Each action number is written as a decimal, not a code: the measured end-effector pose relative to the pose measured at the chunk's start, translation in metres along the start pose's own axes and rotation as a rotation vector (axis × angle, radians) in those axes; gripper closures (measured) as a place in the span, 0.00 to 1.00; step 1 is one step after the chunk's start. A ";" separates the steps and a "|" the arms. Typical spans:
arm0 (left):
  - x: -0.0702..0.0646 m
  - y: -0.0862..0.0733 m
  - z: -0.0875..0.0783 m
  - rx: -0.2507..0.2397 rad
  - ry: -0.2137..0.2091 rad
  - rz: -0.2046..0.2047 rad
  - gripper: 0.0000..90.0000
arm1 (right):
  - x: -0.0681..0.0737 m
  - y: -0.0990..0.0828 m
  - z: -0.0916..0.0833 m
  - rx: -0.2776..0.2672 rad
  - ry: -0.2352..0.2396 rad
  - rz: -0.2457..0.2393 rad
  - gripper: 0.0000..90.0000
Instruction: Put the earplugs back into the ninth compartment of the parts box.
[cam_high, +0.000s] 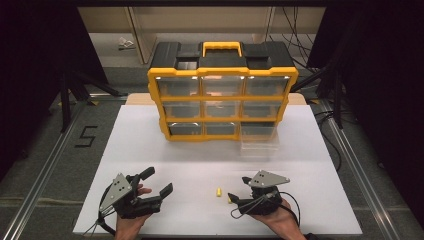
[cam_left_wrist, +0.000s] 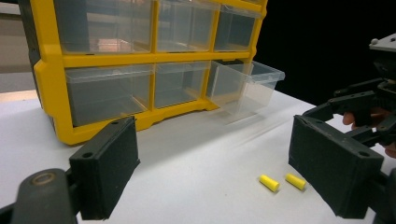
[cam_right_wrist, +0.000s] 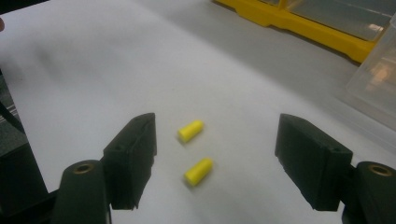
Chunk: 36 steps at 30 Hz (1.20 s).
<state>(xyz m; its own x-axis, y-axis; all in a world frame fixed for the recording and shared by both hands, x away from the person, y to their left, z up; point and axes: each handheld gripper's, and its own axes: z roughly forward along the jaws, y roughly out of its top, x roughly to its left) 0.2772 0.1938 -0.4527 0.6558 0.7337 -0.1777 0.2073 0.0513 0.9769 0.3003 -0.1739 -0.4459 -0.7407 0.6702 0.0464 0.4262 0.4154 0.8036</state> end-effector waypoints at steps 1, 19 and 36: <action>0.000 0.000 0.000 0.000 0.000 0.000 0.17 | 0.000 0.001 0.001 0.007 0.003 0.004 0.34; 0.000 0.000 0.001 0.006 -0.003 0.004 0.17 | -0.003 0.002 0.026 0.151 0.042 -0.010 0.44; -0.001 0.000 0.002 0.010 -0.005 0.004 0.17 | -0.001 0.000 0.049 0.298 0.065 -0.044 0.62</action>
<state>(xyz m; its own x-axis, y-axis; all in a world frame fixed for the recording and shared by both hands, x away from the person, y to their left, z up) 0.2774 0.1919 -0.4528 0.6601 0.7307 -0.1741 0.2114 0.0417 0.9765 0.3265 -0.1438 -0.4749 -0.7895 0.6107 0.0606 0.5191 0.6120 0.5967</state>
